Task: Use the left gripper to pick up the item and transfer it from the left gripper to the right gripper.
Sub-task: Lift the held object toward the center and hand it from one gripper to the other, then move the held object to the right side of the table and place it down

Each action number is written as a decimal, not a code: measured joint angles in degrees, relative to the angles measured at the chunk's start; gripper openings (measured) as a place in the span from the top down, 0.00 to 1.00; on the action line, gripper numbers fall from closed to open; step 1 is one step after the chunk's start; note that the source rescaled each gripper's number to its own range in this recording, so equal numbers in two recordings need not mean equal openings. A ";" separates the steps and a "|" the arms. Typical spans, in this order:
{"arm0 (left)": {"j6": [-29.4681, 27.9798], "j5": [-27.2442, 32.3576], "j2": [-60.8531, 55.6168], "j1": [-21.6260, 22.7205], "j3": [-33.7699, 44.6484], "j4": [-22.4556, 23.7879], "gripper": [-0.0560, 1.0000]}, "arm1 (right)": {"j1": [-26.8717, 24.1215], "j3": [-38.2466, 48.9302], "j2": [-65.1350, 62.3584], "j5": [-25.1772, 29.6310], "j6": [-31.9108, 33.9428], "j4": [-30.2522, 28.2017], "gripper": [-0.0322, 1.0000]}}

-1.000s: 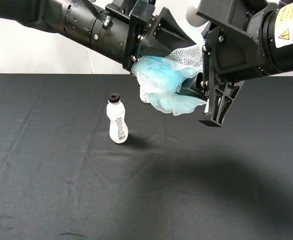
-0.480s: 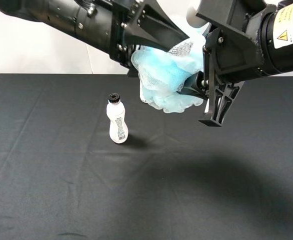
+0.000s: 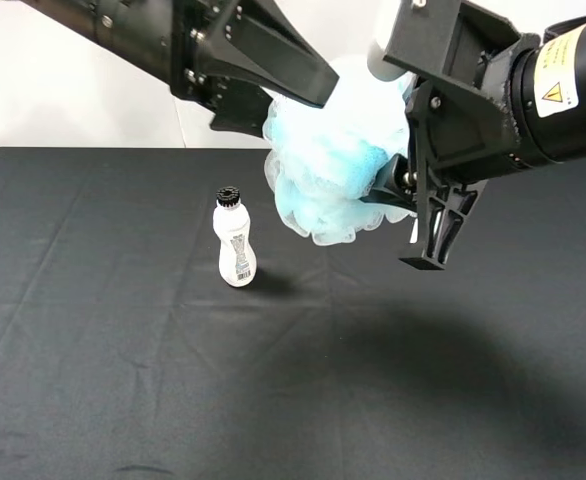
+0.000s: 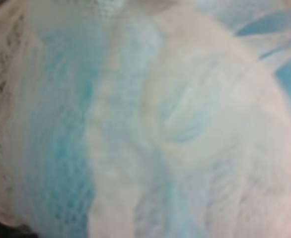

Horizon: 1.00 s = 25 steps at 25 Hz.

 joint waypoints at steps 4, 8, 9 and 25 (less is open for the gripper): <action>-0.85 0.02 -1.36 2.55 0.00 0.57 0.16 | 0.00 0.04 0.00 0.24 0.00 0.05 0.74; -1.52 0.02 -2.95 4.88 0.00 1.79 0.17 | 0.00 0.04 0.00 0.37 0.00 0.05 0.85; -1.76 0.02 -3.43 5.30 0.00 2.31 0.17 | 0.00 0.04 0.00 0.37 0.00 0.12 0.86; -11.70 0.13 -12.55 6.16 0.00 18.87 0.19 | 0.00 0.04 0.10 0.41 0.14 0.12 0.92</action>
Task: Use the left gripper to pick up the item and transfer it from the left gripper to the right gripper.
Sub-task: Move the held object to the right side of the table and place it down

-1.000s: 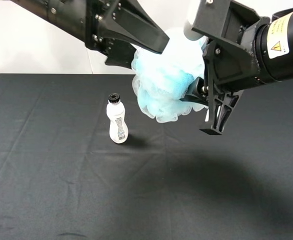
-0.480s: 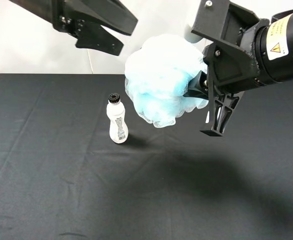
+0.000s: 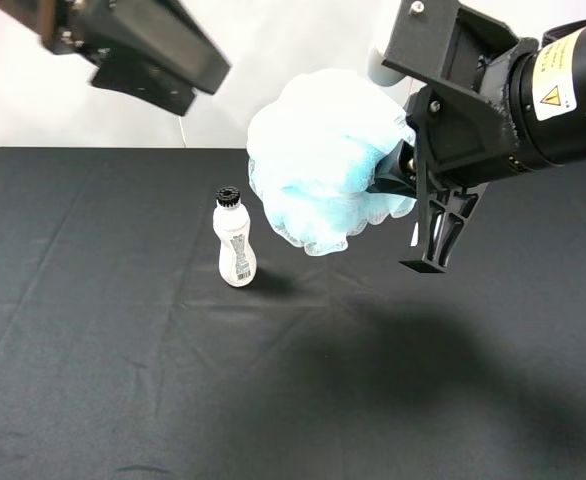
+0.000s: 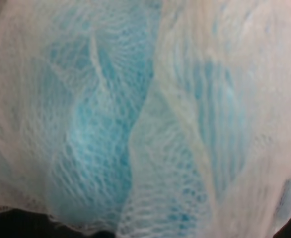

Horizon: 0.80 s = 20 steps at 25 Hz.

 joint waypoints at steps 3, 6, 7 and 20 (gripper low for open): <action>-3.20 0.11 -3.43 0.00 0.00 5.71 0.20 | 0.00 0.00 0.00 0.00 0.00 0.00 0.93; -7.55 0.18 -7.49 0.00 0.00 12.02 0.20 | 0.00 0.00 0.00 -0.05 0.00 0.00 0.93; -9.20 0.18 -8.90 0.00 0.00 14.29 0.20 | 0.00 0.00 0.00 -0.05 0.00 0.00 0.93; -28.33 0.36 -25.74 0.00 0.00 37.75 0.21 | 0.00 0.00 0.00 -0.05 0.25 0.13 0.94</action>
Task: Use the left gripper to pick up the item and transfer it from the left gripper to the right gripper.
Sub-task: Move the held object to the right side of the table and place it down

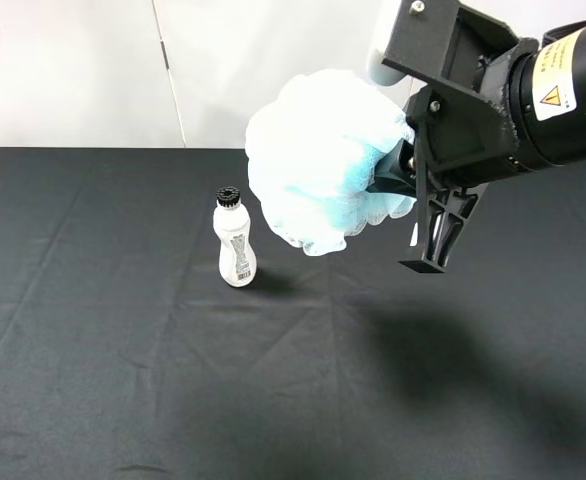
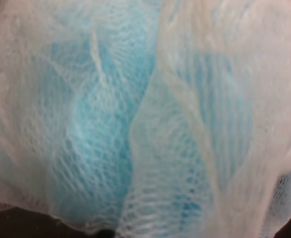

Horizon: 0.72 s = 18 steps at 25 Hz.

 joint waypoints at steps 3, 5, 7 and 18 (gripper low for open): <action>-2.80 0.00 -3.73 0.00 0.57 3.09 0.21 | 0.00 0.00 0.00 0.00 0.11 0.00 0.94; -4.02 0.00 -6.88 0.00 2.35 4.97 0.21 | 0.00 0.00 0.00 0.00 0.24 0.00 0.94; -5.30 0.00 -9.99 0.00 5.02 7.01 0.21 | 0.00 0.00 0.00 0.00 0.44 0.11 0.94; -8.24 -0.71 -30.63 0.00 26.87 12.48 0.21 | 0.00 0.00 0.00 0.11 3.80 0.67 0.94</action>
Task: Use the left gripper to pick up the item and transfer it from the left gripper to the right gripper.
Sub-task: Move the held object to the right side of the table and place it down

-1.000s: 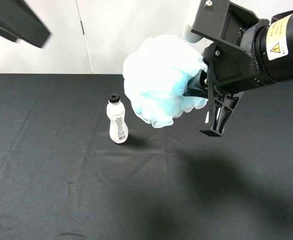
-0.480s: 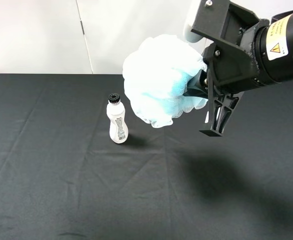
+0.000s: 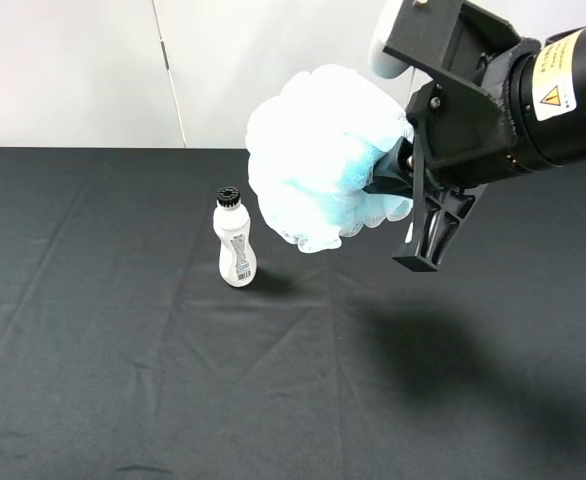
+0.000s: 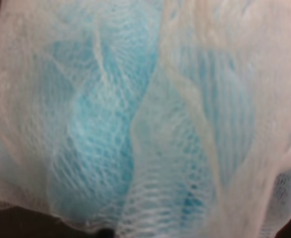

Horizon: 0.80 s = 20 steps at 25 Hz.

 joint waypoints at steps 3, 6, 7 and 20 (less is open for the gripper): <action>-0.52 -1.81 -6.55 0.00 5.77 -0.08 0.21 | 0.00 0.00 0.00 0.00 0.64 0.04 0.94; -1.16 -2.07 -13.58 0.00 11.07 -1.27 0.21 | 0.00 0.00 0.00 0.00 0.74 0.25 0.94; -1.30 -2.13 -16.10 0.00 12.66 -1.64 0.21 | 0.00 0.00 0.00 0.00 0.74 0.38 0.94; -1.49 -4.49 -28.78 0.00 19.73 -6.86 0.22 | 0.00 0.00 0.00 0.43 4.32 1.99 0.94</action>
